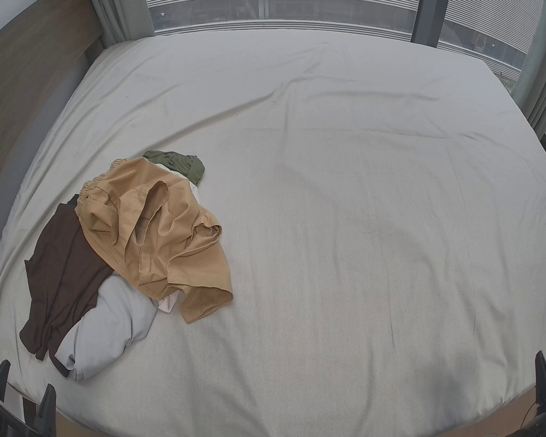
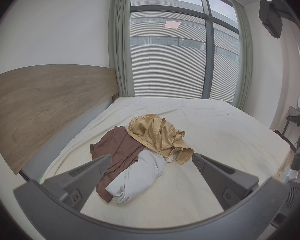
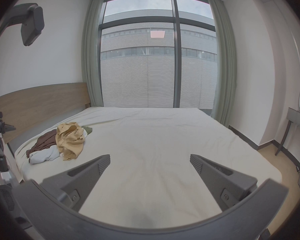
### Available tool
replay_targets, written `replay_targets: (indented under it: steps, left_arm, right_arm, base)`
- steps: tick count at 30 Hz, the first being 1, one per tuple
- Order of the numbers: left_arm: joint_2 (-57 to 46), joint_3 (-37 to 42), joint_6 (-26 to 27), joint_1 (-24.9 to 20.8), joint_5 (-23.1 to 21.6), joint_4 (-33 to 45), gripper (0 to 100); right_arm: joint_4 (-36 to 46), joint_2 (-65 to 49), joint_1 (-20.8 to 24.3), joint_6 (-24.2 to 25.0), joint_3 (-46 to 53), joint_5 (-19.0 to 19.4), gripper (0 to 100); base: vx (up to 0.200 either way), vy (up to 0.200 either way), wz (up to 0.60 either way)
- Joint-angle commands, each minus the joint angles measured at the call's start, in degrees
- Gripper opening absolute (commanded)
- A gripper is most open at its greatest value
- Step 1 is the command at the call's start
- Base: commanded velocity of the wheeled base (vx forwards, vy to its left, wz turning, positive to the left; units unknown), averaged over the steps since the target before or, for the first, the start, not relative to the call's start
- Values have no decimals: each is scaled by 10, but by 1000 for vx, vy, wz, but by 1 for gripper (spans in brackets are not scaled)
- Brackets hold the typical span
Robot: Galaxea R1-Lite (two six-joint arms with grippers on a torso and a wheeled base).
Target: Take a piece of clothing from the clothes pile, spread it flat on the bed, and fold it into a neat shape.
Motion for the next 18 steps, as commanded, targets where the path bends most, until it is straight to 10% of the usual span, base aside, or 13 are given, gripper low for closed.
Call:
replay_targets:
  steps: [1, 18]
  left_arm:
    - [-9, 10, 0, 0, 0, 0, 100]
    - [-9, 10, 0, 0, 0, 0, 100]
  right_arm:
    - [5, 11, -3, 1, -23, 31, 100]
    - [-45, 239, 3, 1, -133, 157, 100]
  base:
    - [0, 0, 0]
    - [0, 0, 0]
